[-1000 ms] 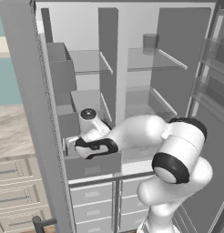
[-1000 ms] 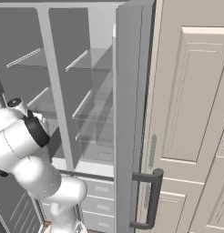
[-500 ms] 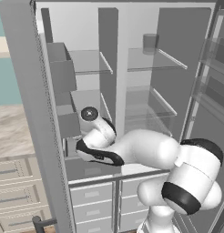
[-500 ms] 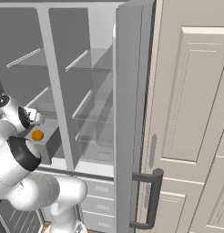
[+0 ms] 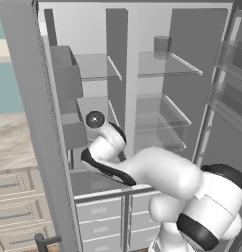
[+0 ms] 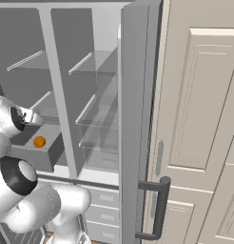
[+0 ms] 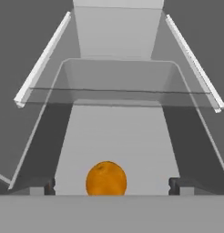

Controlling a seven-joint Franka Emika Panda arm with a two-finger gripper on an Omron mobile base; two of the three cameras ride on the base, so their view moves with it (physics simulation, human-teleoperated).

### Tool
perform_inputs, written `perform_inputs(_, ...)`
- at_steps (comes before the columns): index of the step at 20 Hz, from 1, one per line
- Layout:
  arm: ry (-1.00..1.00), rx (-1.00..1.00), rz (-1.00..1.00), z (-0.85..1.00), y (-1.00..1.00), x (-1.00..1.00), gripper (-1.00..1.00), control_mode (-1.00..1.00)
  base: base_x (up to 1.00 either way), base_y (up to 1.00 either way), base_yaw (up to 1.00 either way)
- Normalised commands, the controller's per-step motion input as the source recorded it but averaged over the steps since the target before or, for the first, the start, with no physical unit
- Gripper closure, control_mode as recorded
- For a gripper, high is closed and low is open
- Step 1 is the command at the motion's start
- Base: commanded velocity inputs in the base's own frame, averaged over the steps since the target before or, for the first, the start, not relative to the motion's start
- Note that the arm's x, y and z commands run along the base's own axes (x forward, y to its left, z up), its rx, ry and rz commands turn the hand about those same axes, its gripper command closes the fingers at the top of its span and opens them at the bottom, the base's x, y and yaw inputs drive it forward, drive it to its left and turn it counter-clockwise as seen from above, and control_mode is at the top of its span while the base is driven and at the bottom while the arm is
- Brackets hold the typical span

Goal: Take the orange and potato from the fridge shelf and place them in the freezer drawer to begin freezing them.

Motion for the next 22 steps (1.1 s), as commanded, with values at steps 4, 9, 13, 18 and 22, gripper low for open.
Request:
perform_inputs(4, 0.00, 0.17, -0.12, 0.88, -0.59, -1.00, -1.00, -1.00, 0.00, 0.00, 0.00)
perform_inputs(9, -0.05, 0.18, -0.07, 0.52, -0.86, -1.00, -1.00, -1.00, 0.00, 0.00, 0.00)
perform_inputs(13, -0.18, 0.04, 0.00, -0.19, -1.00, -1.00, -1.00, -1.00, 0.00, 0.00, 0.00)
perform_inputs(18, -0.26, 0.13, 0.00, 0.04, -0.88, -1.00, -1.00, -1.00, 0.00, 0.00, 0.00)
perform_inputs(22, -0.30, 0.12, 0.00, 0.34, -0.28, -0.80, -1.00, -1.00, 0.00, 0.00, 0.00)
